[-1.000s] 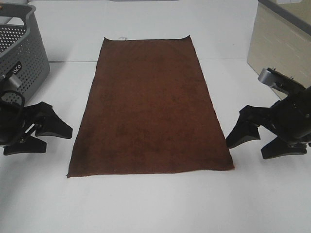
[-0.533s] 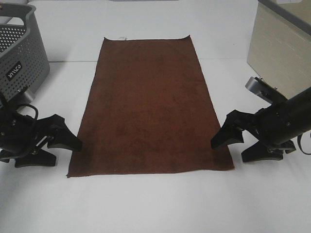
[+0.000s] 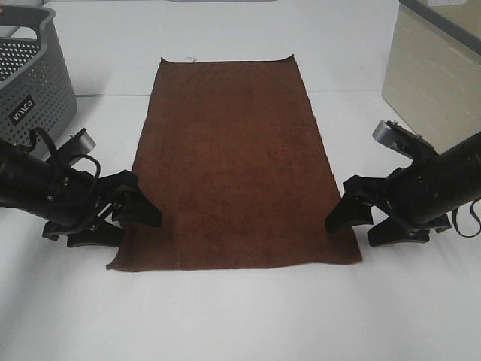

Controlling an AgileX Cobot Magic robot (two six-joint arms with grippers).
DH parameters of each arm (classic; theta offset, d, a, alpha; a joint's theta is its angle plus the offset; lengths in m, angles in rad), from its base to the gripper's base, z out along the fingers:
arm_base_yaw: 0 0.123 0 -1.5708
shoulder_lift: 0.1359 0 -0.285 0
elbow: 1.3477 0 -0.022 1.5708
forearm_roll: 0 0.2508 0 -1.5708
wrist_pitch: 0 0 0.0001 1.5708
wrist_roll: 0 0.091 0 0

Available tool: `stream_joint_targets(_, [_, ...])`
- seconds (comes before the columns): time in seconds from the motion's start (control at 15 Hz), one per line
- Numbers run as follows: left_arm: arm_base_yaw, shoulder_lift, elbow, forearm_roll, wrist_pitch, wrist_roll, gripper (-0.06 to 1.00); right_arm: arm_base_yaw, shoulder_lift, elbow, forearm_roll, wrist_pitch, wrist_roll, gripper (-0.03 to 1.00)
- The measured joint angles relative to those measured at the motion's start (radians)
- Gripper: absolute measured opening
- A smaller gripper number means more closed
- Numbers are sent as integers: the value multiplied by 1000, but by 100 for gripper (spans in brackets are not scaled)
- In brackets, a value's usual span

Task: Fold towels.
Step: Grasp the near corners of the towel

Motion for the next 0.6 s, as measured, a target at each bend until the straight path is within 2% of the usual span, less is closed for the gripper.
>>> stream_joint_targets(0.07, [0, 0, 0, 0, 0, 0, 69, 0, 0, 0, 0, 0, 0, 74])
stream_joint_targets(0.13, [0, 9, 0, -5, -1, 0, 64, 34, 0, 0, 3, -27, -3, 74])
stream_joint_targets(0.27, [0, 17, 0, -6, -14, 0, 49, 97, 0, 0, 18, -89, 1, 73])
stream_joint_targets(0.4, [0, 24, 0, -1, -29, 0, 30, 113, 0, 0, 33, -114, 9, 68])
stream_joint_targets(0.53, [0, 32, 1, 1, -31, 0, 12, 114, 20, -8, 49, -110, 10, 56])
stream_joint_targets(0.6, [0, 33, 1, 5, -33, 0, 3, 114, 44, -25, 59, -75, 18, 43])
